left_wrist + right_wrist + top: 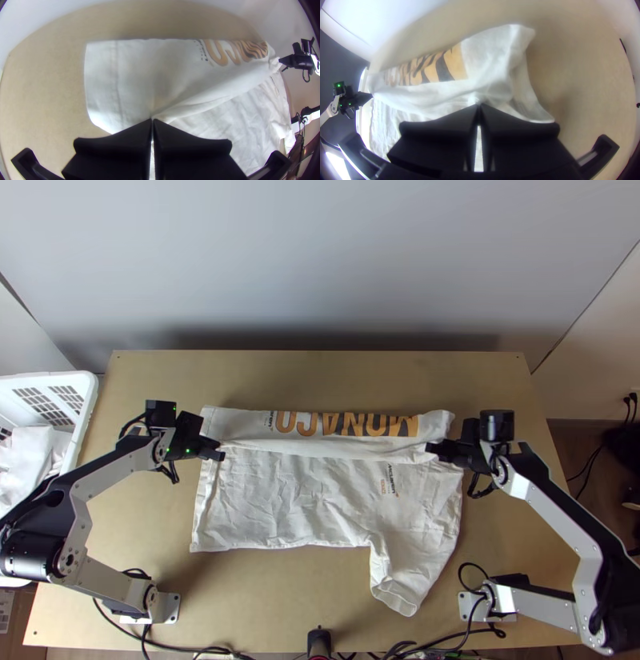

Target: Fold the t-shirt

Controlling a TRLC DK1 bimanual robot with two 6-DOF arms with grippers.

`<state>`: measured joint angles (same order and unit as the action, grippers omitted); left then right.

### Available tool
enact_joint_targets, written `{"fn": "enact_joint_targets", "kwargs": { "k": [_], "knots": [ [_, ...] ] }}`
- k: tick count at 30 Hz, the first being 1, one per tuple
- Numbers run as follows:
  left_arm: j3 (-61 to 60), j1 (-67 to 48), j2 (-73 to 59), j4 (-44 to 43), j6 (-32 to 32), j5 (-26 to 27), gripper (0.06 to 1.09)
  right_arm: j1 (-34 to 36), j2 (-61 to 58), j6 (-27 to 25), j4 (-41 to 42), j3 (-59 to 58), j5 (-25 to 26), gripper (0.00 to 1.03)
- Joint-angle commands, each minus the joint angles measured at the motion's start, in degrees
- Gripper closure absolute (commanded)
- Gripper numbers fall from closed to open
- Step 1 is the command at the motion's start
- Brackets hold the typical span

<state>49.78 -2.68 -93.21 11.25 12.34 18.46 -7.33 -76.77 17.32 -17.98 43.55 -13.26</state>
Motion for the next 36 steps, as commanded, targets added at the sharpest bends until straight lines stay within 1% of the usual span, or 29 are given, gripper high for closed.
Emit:
{"fn": "enact_joint_targets", "kwargs": {
  "k": [1,3,4,5,6,7,8,9,11,13,14,16,18,20,21,23,25,27,29,31,34,35,36],
  "knots": [
    [1.8,0.2,-1.4,3.3,2.0,0.1,1.05,-1.3,-4.6,-0.5,-1.9,1.3,0.2,1.00],
    [2.3,0.3,-1.7,4.8,3.5,0.2,1.05,-1.5,-5.2,-1.0,-1.9,2.2,0.6,0.98],
    [2.4,0.1,-1.7,5.4,4.2,0.2,1.01,-1.5,-5.8,-1.0,-2.1,2.8,0.7,0.88],
    [2.4,-0.2,-1.7,6.1,5.3,0.2,0.90,-1.5,-6.4,-1.0,-3.2,3.6,0.8,0.65],
    [2.4,-0.7,-1.7,6.9,7.3,0.2,0.69,-1.5,-7.3,-1.1,-4.6,4.5,0.8,0.37],
    [2.5,-1.2,-2.0,8.1,8.5,0.2,0.41,-1.5,-8.3,-1.7,-6.4,5.7,0.9,0.12],
    [3.0,-1.6,-2.3,9.9,9.5,0.2,0.13,-1.3,-8.8,-1.9,-8.1,6.8,1.3,0.04],
    [3.6,-1.9,-2.6,11.6,9.9,0.2,0.10,-1.0,-8.9,-2.1,-8.9,7.3,1.5,0.04],
    [4.2,-1.7,-2.4,13.5,9.8,0.4,0.10,-0.4,-8.7,-3.0,-10.5,8.6,3.0,0.04],
    [4.8,-1.5,-1.2,14.3,9.7,0.5,0.10,0.2,-8.6,-3.3,-14.3,11.1,5.2,0.04],
    [5.3,-1.4,-0.3,15.5,9.8,0.5,0.10,0.8,-8.5,-3.4,-16.4,12.7,5.4,0.04],
    [7.3,-0.9,2.1,18.5,9.9,0.6,0.10,2.0,-8.7,-3.4,-22.5,17.0,5.3,0.04],
    [9.9,-0.6,4.6,23.4,10.2,0.7,0.10,2.5,-8.5,-4.0,-29.4,21.4,5.3,0.04],
    [12.4,-0.6,7.6,30.2,11.7,1.7,0.10,3.2,-6.5,-5.4,-34.7,24.5,5.1,0.04],
    [13.2,-0.6,9.4,33.2,12.7,2.2,0.10,2.8,-5.4,-7.0,-37.4,25.4,4.4,0.05],
    [13.5,-0.8,13.7,36.6,13.9,3.3,0.10,1.6,-2.3,-10.5,-41.3,25.8,4.1,0.05],
    [12.9,-1.2,18.0,38.0,14.6,3.2,0.10,-0.8,1.9,-14.1,-42.1,23.2,4.1,0.05],
    [10.8,-1.6,22.7,37.8,16.6,3.2,0.10,-2.8,6.8,-19.4,-41.8,19.1,4.0,0.05],
    [9.2,-1.9,25.4,37.7,16.7,3.2,0.10,-6.4,10.8,-22.0,-41.4,15.5,4.0,0.05],
    [6.6,-2.3,27.6,39.2,18.0,3.2,0.10,-12.5,14.2,-22.1,-43.4,13.1,4.1,0.05],
    [1.9,-4.0,31.2,45.6,24.2,3.1,0.10,-20.8,14.3,-21.5,-52.7,12.3,4.0,0.05],
    [1.0,-4.7,31.7,48.8,26.1,3.1,0.10,-22.3,13.8,-20.4,-55.8,12.2,3.9,0.05],
    [0.4,-5.1,31.8,51.7,27.6,3.0,0.10,-23.1,13.9,-20.3,-58.5,11.7,2.7,0.05]
  ]
}}
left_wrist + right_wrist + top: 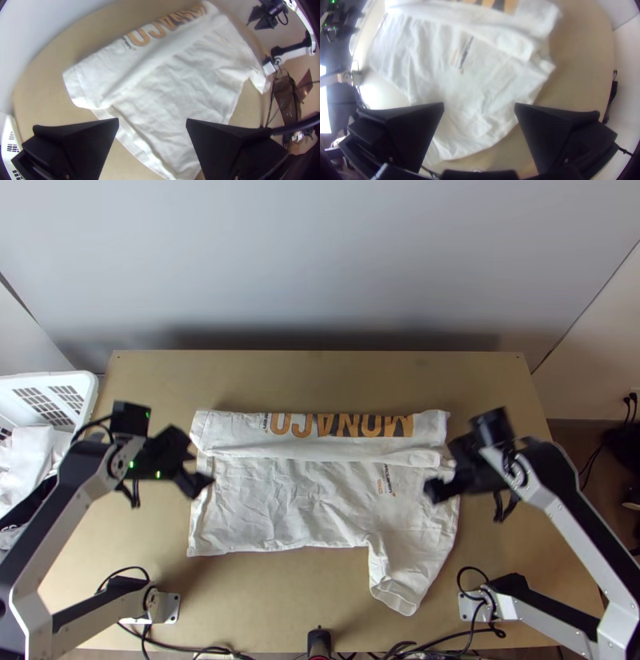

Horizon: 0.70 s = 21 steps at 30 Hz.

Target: Fold the t-shirt

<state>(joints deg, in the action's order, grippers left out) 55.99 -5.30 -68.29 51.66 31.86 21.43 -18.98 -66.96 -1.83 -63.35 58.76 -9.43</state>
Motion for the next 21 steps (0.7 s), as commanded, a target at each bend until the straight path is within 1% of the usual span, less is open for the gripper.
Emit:
{"fn": "enact_joint_targets", "kwargs": {
  "k": [1,4,7,9,13,15,21],
  "knots": [
    [-6.4,-2.3,7.2,13.4,9.1,0.0,0.10,-12.7,5.1,-1.2,-14.0,-4.4,-2.8,0.05],
    [-9.3,-2.3,9.8,14.6,10.7,-0.6,0.10,-18.7,9.3,-1.3,-13.1,-7.0,-2.5,0.05],
    [-13.7,-2.3,12.8,12.1,13.1,-3.9,0.10,-24.2,14.9,-2.4,-7.8,-10.9,2.6,0.05],
    [-16.2,-2.0,13.9,10.4,14.7,-5.5,0.10,-29.4,16.0,-2.0,-6.5,-12.9,5.9,0.05],
    [-18.7,-1.7,14.0,9.2,17.0,-6.6,0.10,-35.5,16.5,-2.7,-5.0,-15.6,6.6,0.05],
    [-19.2,-1.7,14.0,9.2,18.5,-6.8,0.10,-38.3,16.9,-3.8,-4.1,-16.9,7.2,0.05],
    [-20.0,-2.7,13.0,8.5,22.1,-8.3,0.10,-45.6,14.3,-5.3,-3.4,-17.3,6.8,0.05]
  ]
}}
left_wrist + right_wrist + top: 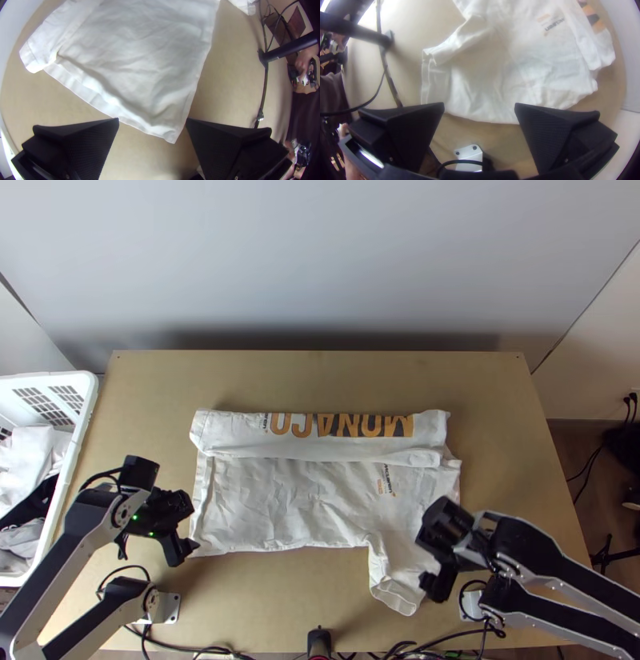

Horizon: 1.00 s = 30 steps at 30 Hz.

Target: Fold the t-shirt

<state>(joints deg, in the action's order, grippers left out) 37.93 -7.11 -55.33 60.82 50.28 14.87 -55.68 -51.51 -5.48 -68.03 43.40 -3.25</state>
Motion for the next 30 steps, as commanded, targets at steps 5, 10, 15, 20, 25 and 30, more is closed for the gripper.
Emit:
{"fn": "enact_joint_targets", "kwargs": {
  "k": [5,10,15,20,25,30],
  "knots": [
    [-1.5,-4.1,-0.4,-1.5,3.8,-3.7,0.10,-14.1,-3.0,-4.6,1.2,-1.5,-1.3,0.05],
    [-0.7,-4.1,-2.8,-4.0,3.7,-4.5,0.10,-18.2,-3.6,-5.2,-1.5,-2.1,-8.4,0.05],
    [0.8,-4.0,-5.7,-6.2,3.1,-5.1,0.10,-18.3,-5.7,-7.6,-1.6,-2.0,-13.5,0.05],
    [3.0,-3.4,-8.6,-7.2,2.9,-6.1,0.10,-18.3,-11.5,-7.8,3.4,-0.8,-13.9,0.05],
    [4.3,-2.9,-10.3,-7.5,2.7,-6.4,0.10,-18.2,-15.2,-8.1,8.4,-0.5,-14.0,0.05],
    [4.9,-2.9,-11.1,-8.1,1.9,-6.4,0.10,-17.5,-17.8,-8.9,11.3,-2.4,-13.7,0.06]
  ]
}}
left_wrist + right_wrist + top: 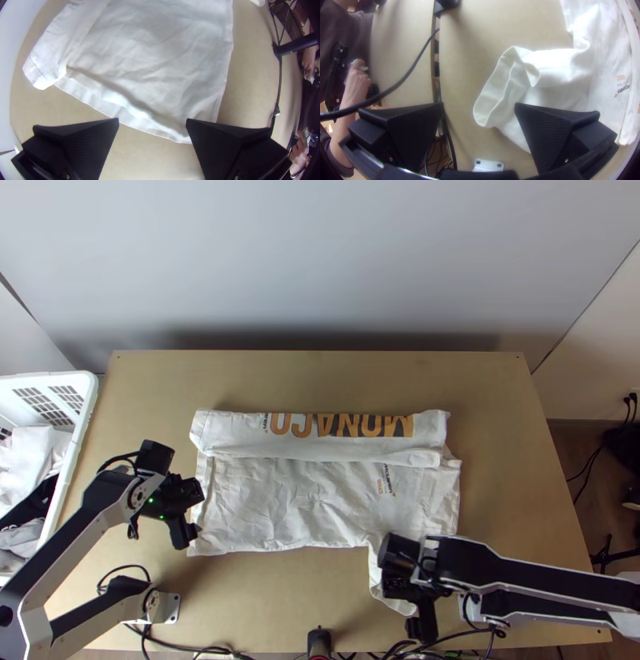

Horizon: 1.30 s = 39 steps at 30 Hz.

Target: Fold the t-shirt

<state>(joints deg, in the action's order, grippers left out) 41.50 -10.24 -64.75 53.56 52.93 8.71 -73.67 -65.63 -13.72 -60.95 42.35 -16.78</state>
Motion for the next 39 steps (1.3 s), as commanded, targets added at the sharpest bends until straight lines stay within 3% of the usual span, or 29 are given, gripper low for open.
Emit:
{"fn": "enact_joint_targets", "kwargs": {
  "k": [1,5,11,19,26,31,39],
  "knots": [
    [1.6,0.2,-1.9,-0.8,-0.8,-0.3,0.10,0.5,-3.6,-0.8,5.0,-1.9,0.4,0.08],
    [2.4,0.3,-2.2,-0.8,-1.2,-0.4,0.10,1.6,-3.6,-1.4,7.2,-4.6,2.1,0.28],
    [3.2,1.1,-2.2,0.1,-1.2,-0.6,0.10,3.9,-0.3,-1.5,13.0,-7.5,3.1,1.00],
    [4.6,1.7,-1.9,0.9,-1.1,-1.1,0.10,6.7,5.2,-1.6,9.9,-0.1,3.2,1.00],
    [5.0,1.9,-2.1,0.8,-1.1,-1.2,0.10,11.4,5.2,-5.1,6.8,7.0,3.5,1.00],
    [5.2,1.9,-2.6,0.8,-1.2,-1.2,0.10,13.6,3.9,-6.8,9.4,9.2,4.2,1.00],
    [5.4,3.4,-2.7,0.8,-0.9,-1.4,0.10,24.0,0.9,-12.4,14.5,11.6,5.7,1.00]
  ]
}}
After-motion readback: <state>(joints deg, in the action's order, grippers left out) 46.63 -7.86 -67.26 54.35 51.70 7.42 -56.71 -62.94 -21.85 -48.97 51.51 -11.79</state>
